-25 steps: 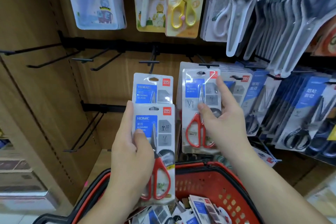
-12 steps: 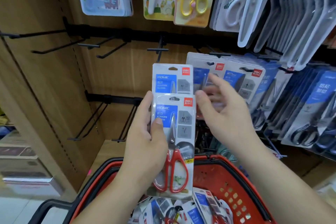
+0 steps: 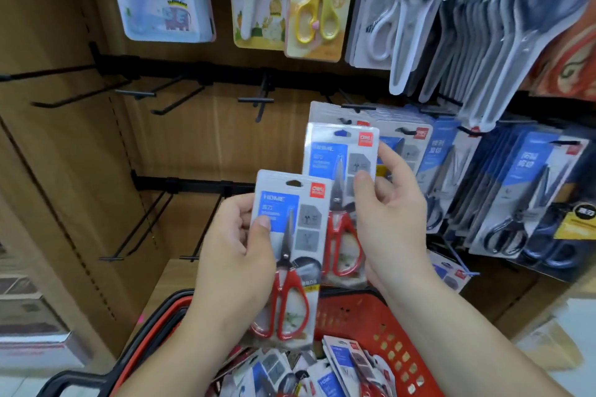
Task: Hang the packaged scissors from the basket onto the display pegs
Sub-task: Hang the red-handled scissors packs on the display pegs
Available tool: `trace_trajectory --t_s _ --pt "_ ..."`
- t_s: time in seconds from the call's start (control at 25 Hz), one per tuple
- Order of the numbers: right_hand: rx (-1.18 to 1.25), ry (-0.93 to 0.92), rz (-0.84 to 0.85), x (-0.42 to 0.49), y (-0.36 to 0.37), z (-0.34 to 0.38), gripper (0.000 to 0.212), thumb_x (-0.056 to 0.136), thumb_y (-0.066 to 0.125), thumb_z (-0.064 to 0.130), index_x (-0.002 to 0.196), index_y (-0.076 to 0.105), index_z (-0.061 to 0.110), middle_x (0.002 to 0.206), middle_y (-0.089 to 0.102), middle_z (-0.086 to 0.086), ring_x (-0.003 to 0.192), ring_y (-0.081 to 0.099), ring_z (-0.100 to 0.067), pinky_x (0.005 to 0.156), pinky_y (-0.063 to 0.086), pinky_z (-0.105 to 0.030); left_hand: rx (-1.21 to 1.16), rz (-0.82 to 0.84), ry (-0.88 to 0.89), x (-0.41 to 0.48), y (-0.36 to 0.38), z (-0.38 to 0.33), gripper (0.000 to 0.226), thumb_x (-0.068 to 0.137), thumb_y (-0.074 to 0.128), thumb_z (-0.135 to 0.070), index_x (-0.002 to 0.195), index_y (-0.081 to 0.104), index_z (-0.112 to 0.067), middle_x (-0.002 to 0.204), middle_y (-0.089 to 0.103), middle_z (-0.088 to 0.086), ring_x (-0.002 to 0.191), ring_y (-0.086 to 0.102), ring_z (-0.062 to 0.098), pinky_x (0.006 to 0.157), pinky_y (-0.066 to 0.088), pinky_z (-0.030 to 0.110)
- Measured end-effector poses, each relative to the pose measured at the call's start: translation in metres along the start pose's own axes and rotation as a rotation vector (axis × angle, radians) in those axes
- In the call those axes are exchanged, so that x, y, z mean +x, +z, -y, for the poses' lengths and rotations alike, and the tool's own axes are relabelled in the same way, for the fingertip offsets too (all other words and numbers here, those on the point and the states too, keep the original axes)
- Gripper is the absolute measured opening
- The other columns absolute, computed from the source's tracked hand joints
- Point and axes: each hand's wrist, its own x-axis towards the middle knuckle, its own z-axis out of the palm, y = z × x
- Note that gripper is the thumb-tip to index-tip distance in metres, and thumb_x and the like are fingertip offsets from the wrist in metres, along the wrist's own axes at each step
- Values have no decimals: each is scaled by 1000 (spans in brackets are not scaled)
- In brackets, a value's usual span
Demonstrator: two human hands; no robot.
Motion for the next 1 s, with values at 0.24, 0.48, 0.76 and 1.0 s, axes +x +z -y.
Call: trace_trajectory --t_s 0.24,0.48,0.76,1.0 --pt "-128 -235 -14 5 -7 -17 55 109 51 14 148 45 53 116 74 -6 81 63 -25 78 52 -31 -82 8 -85 1 1 -4 12 109 53 -24 112 62 -31 99 78 -17 95 77 5 72 64 36" --pt "-155 -181 -60 30 -9 -19 50 109 52 13 152 49 39 65 46 17 50 33 -7 49 35 -17 -72 -7 -33 2 6 -2 16 108 56 -22 108 65 -36 99 78 -18 94 76 5 79 65 43" --pt "-253 -19 36 48 -18 -8 44 103 66 30 146 59 33 96 73 4 76 65 3 75 57 -19 -100 -28 6 12 4 -8 13 102 67 -19 104 74 -30 95 81 -7 92 78 12 75 66 38" --pt "-182 -140 -52 56 -35 10 19 102 67 22 120 74 23 104 74 14 88 68 7 79 53 -13 -32 62 106 58 44 -49 11 105 65 -20 105 69 -30 94 80 -9 90 78 9 69 66 33"
